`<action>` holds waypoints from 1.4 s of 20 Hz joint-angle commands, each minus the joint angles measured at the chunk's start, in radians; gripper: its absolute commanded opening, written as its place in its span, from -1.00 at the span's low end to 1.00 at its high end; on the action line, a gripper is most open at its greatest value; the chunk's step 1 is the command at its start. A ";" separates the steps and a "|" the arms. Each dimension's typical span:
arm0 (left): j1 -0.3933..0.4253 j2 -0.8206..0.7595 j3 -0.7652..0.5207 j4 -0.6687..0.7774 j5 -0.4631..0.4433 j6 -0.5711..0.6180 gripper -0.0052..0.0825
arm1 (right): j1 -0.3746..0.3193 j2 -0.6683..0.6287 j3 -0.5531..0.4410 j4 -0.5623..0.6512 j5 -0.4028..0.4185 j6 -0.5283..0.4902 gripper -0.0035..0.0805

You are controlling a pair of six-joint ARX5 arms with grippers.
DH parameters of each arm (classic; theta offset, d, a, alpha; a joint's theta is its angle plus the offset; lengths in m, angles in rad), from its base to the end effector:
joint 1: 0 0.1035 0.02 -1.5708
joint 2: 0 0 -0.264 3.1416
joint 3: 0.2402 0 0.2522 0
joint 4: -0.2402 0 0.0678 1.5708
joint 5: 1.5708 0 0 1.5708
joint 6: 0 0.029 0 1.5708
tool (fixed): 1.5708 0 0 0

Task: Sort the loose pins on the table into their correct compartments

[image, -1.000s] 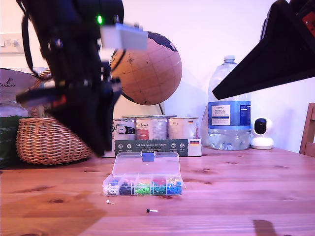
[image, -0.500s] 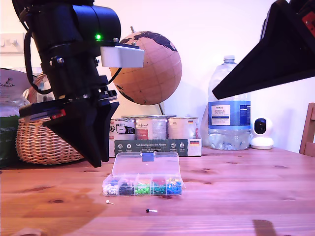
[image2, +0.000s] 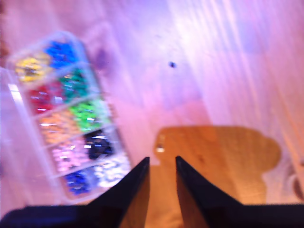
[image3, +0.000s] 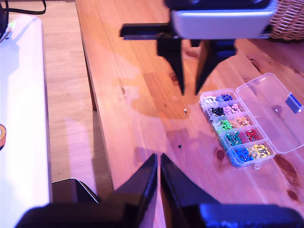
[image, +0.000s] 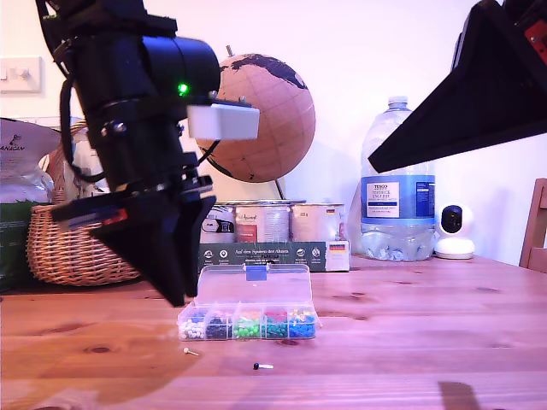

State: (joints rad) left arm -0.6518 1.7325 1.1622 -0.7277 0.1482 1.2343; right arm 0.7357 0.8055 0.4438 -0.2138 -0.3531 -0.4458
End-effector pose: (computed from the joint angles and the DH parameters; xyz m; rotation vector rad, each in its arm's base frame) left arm 0.2574 -0.2018 0.1894 1.3175 0.7167 -1.4241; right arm 0.1172 0.1196 0.2116 -0.5040 0.3489 1.1762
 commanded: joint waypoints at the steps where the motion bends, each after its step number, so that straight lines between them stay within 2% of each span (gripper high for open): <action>1: 0.004 0.043 0.004 0.002 0.005 0.020 -0.54 | 0.006 0.001 0.009 0.006 0.000 0.005 -0.95; 28: 0.019 0.150 0.014 0.054 0.025 0.057 -0.54 | 0.006 0.001 0.009 -0.008 0.000 0.005 -0.95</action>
State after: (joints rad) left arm -0.6376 1.8423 1.1648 -0.6758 0.1661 1.2865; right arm 0.7353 0.8055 0.4438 -0.2256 -0.3531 -0.4458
